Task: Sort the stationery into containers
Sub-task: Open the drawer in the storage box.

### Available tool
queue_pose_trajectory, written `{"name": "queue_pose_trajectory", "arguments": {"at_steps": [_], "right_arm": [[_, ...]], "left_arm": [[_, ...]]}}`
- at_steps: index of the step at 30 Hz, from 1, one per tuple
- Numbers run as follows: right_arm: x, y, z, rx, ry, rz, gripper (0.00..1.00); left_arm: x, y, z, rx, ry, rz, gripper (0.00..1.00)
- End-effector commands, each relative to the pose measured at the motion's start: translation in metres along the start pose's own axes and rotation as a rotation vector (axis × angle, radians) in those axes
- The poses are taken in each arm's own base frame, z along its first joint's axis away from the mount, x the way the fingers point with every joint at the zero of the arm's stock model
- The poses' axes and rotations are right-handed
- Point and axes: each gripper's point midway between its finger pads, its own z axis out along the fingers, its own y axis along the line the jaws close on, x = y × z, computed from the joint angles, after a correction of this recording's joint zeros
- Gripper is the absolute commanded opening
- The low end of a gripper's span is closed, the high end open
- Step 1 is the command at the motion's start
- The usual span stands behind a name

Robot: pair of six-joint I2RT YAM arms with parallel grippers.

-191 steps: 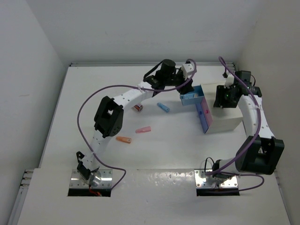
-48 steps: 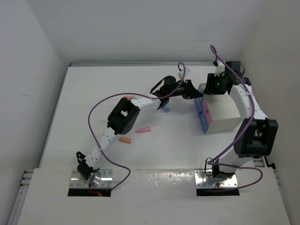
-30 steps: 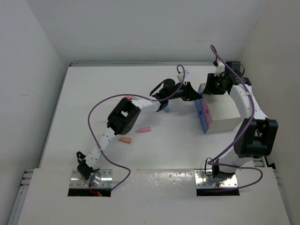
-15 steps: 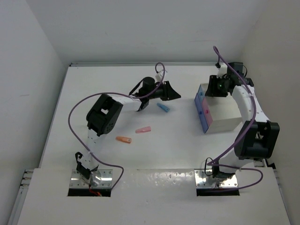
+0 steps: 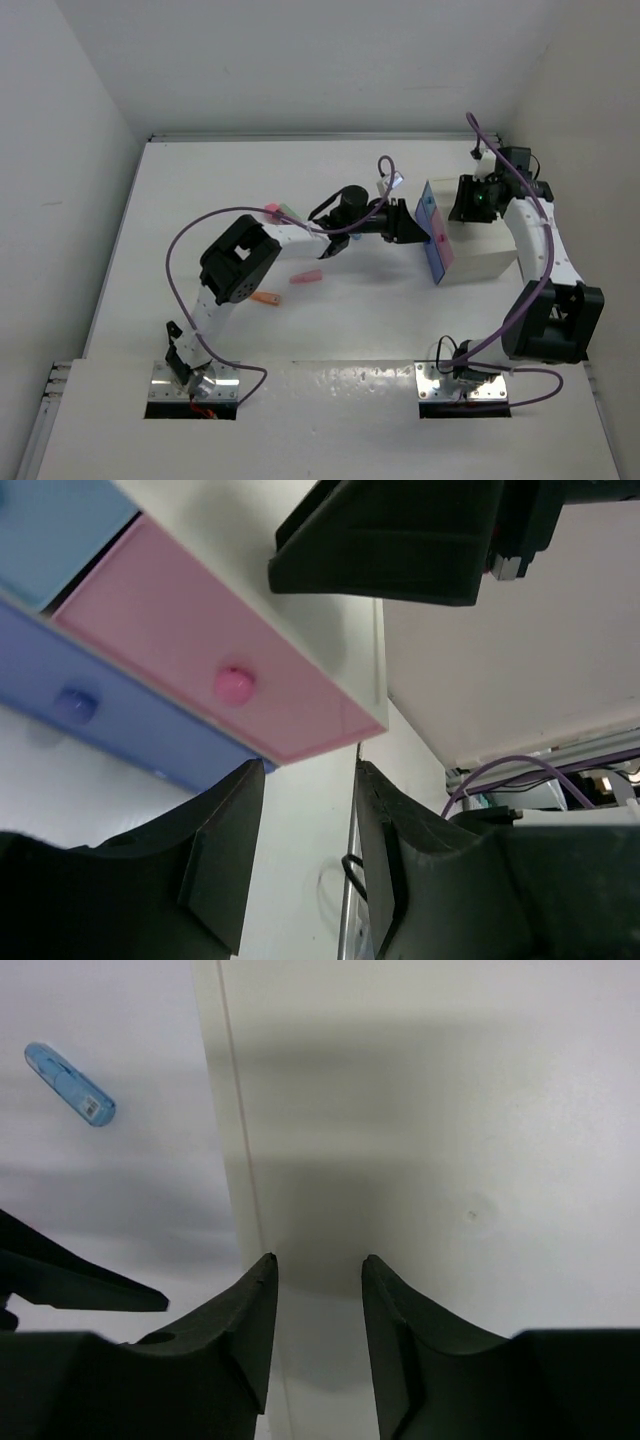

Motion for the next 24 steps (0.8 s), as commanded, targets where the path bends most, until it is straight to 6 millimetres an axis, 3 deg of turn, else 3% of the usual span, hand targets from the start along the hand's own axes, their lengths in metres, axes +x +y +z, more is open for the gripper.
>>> {"name": "queue_pose_trajectory", "arguments": {"at_steps": [1,13,24], "right_arm": [[0.029,-0.006,0.0,0.016,0.086,0.036,0.37],[0.036,-0.004,0.005,-0.012,0.121,0.056,0.24],[0.037,-0.005,0.008,-0.018,0.144,0.056,0.23]], "left_arm": [[-0.011,-0.007,0.018,0.039,-0.039,0.035,0.47],[0.001,0.018,0.047,0.003,-0.039,0.043,0.47],[0.005,0.013,0.058,0.057,-0.048,0.031,0.48]]}}
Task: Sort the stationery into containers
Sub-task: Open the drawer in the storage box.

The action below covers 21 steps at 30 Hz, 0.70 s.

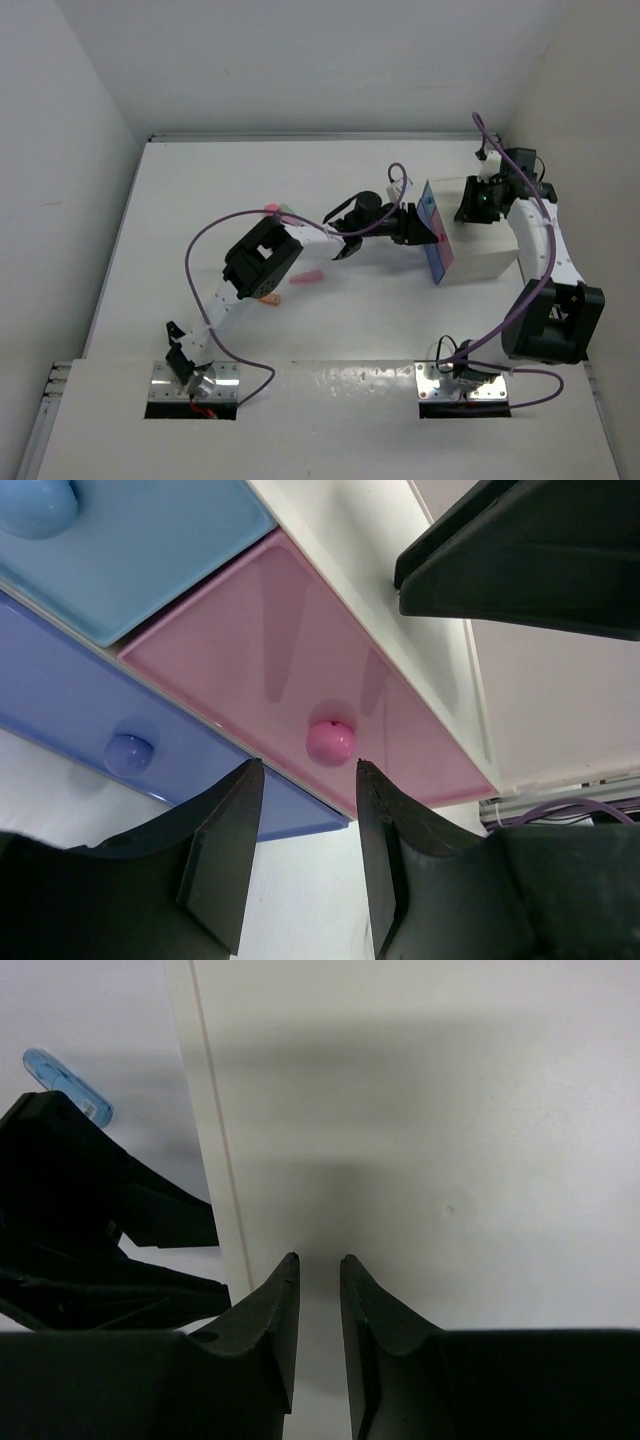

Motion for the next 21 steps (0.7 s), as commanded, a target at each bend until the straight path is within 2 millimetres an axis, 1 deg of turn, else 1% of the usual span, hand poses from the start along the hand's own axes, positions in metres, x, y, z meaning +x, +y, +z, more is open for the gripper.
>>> {"name": "queue_pose_trajectory", "arguments": {"at_steps": [1,4,8,13,17,21], "right_arm": [[0.035,0.001,0.007,-0.011,0.145,0.035,0.22],[0.034,0.001,0.007,-0.011,0.145,0.033,0.22],[0.034,0.0,0.006,-0.01,0.148,0.032,0.22],[0.038,0.001,0.008,-0.017,0.157,0.032,0.21],[0.038,0.002,0.008,-0.021,0.153,0.033,0.21],[0.039,0.002,0.01,-0.026,0.159,0.035,0.2]], "left_arm": [[-0.011,-0.03,0.012,0.091,-0.043,0.038,0.48],[-0.01,-0.035,0.015,0.102,-0.04,0.048,0.48],[-0.014,-0.036,0.02,0.101,-0.05,0.06,0.48],[-0.013,-0.04,0.024,0.107,-0.054,0.065,0.48],[-0.01,-0.036,0.024,0.1,-0.048,0.064,0.48],[-0.009,-0.034,0.026,0.095,-0.046,0.062,0.45]]}}
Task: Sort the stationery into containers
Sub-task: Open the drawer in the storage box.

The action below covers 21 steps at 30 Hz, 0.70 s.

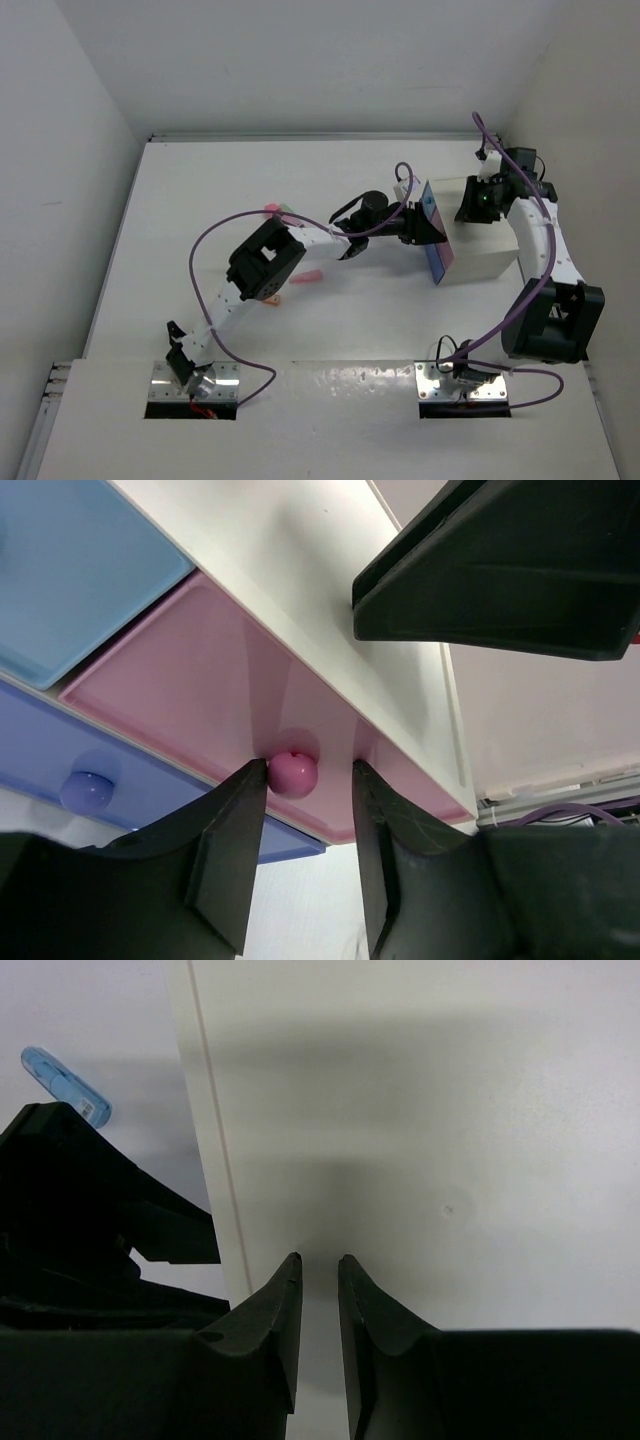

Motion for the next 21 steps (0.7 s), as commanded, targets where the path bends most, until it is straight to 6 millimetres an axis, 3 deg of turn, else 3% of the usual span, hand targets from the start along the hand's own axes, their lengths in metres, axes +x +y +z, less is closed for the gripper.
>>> {"name": "queue_pose_trajectory", "arguments": {"at_steps": [1,4,13,20,21], "right_arm": [[0.041,0.002,0.01,-0.024,0.159,0.039,0.2],[0.039,0.003,0.01,-0.026,0.155,0.038,0.19],[0.039,0.002,0.011,-0.023,0.155,0.035,0.19],[0.04,-0.002,0.015,-0.024,0.165,0.05,0.18],[0.039,-0.002,0.015,-0.026,0.167,0.049,0.18]], "left_arm": [[-0.007,-0.018,0.012,0.06,-0.037,0.046,0.44],[-0.006,-0.016,0.012,0.056,-0.036,0.046,0.37],[-0.004,-0.016,0.002,0.044,-0.03,0.068,0.03],[-0.008,-0.016,-0.024,0.002,-0.021,0.098,0.0],[-0.004,-0.008,-0.03,-0.017,-0.011,0.09,0.0]]}}
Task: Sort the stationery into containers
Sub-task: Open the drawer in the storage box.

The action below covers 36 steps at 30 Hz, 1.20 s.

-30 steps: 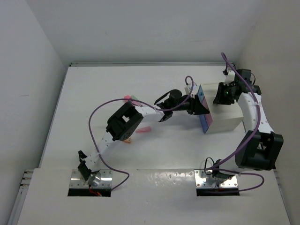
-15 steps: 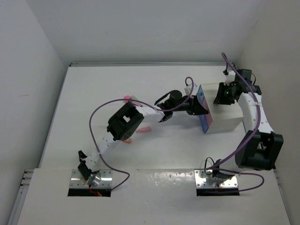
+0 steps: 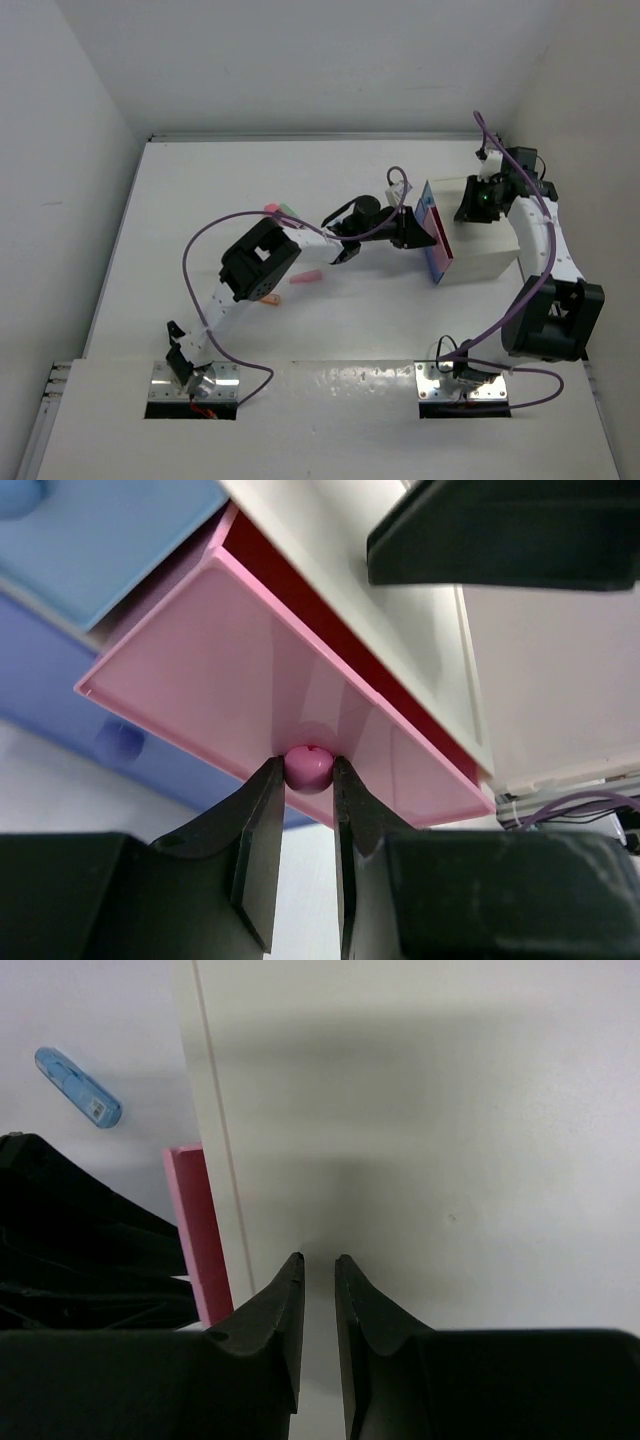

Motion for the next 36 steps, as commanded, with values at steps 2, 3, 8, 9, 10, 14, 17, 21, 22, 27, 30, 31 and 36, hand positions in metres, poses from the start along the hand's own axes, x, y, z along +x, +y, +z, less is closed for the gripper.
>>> {"name": "queue_pose_trajectory", "arguments": {"at_steps": [2,3,8,9,10,14,17,21,22,27,30,31,36], "right_arm": [[0.04,-0.002,0.013,-0.01,0.168,0.043,0.18],[0.039,-0.003,0.012,-0.01,0.167,0.04,0.18],[0.037,-0.007,0.01,0.001,0.164,0.039,0.18],[0.037,-0.007,0.01,0.002,0.163,0.037,0.18],[0.037,-0.008,0.01,0.003,0.164,0.036,0.18],[0.036,-0.01,0.009,0.007,0.162,0.035,0.18],[0.037,-0.01,0.007,0.006,0.162,0.033,0.18],[0.038,-0.011,0.006,0.008,0.163,0.03,0.18],[0.038,-0.01,0.006,0.007,0.163,0.03,0.18],[0.038,-0.01,0.005,0.008,0.163,0.028,0.18],[0.039,-0.011,0.006,0.008,0.166,0.029,0.18],[0.04,-0.01,0.006,0.006,0.167,0.034,0.18],[0.041,-0.009,0.006,0.004,0.165,0.037,0.18]], "left_arm": [[-0.01,-0.01,-0.023,0.0,0.004,0.059,0.0],[-0.01,-0.01,-0.026,-0.005,0.006,0.06,0.0],[-0.009,-0.005,-0.042,-0.029,0.02,0.068,0.0],[-0.007,-0.006,-0.044,-0.029,0.026,0.07,0.0],[-0.009,-0.009,-0.047,-0.027,0.024,0.082,0.0],[0.002,-0.004,-0.063,-0.056,0.056,0.082,0.0],[0.005,-0.003,-0.075,-0.075,0.065,0.1,0.0],[0.002,0.002,-0.086,-0.1,0.069,0.117,0.0],[0.002,0.007,-0.089,-0.113,0.073,0.119,0.0],[-0.008,0.016,-0.099,-0.142,0.067,0.13,0.0],[-0.006,0.019,-0.102,-0.154,0.079,0.137,0.0],[-0.007,0.019,-0.104,-0.155,0.078,0.144,0.0],[-0.003,0.022,-0.112,-0.174,0.087,0.144,0.0]]}}
